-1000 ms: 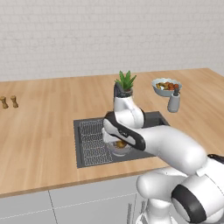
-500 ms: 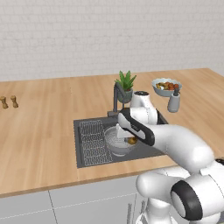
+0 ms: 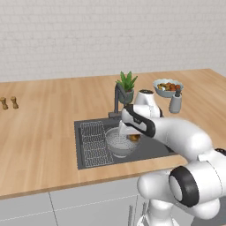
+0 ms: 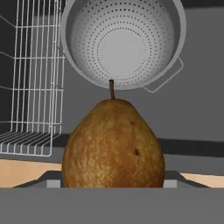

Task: Put the colander in the sink, put the pear in the colander, and turn on the sink faucet and pour water over the colander.

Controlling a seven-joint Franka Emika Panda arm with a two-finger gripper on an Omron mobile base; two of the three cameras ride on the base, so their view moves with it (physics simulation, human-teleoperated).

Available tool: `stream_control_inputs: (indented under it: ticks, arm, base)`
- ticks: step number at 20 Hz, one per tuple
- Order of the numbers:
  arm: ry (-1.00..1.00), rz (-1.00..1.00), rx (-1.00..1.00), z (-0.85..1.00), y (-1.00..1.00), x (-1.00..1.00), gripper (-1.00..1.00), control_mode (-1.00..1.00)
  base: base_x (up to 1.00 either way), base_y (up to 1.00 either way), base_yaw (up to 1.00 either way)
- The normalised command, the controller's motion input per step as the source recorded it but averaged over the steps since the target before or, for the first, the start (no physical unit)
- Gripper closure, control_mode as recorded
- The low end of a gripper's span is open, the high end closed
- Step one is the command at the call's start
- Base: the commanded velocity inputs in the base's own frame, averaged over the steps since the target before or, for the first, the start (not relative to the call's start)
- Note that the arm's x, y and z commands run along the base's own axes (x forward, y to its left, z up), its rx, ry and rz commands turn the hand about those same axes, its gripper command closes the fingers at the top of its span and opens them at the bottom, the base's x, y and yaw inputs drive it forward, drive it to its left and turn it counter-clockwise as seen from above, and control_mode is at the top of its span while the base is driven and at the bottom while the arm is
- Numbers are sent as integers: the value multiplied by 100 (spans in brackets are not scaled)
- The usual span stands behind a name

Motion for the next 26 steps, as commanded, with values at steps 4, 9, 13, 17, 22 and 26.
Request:
stream_control_inputs:
  ticks: [4, 9, 13, 17, 22, 26]
  arm:
    - [0, 0, 1, 0, -4, 17, 100, -100]
    - [0, 0, 3, -1, -9, 30, 100, -100]
    - [0, 0, 5, -18, -18, 28, 100, -100]
    - [-7, 0, 4, -42, -14, 27, 100, -100]
    - [-7, 0, 0, -44, -7, 21, 100, -100]
    - [-7, 0, 1, -38, -3, 21, 100, -100]
  base:
    - [0, 0, 0]
    - [0, 0, 0]
    - [0, 0, 0]
    - [0, 0, 0]
    - [0, 0, 0]
    - [0, 0, 0]
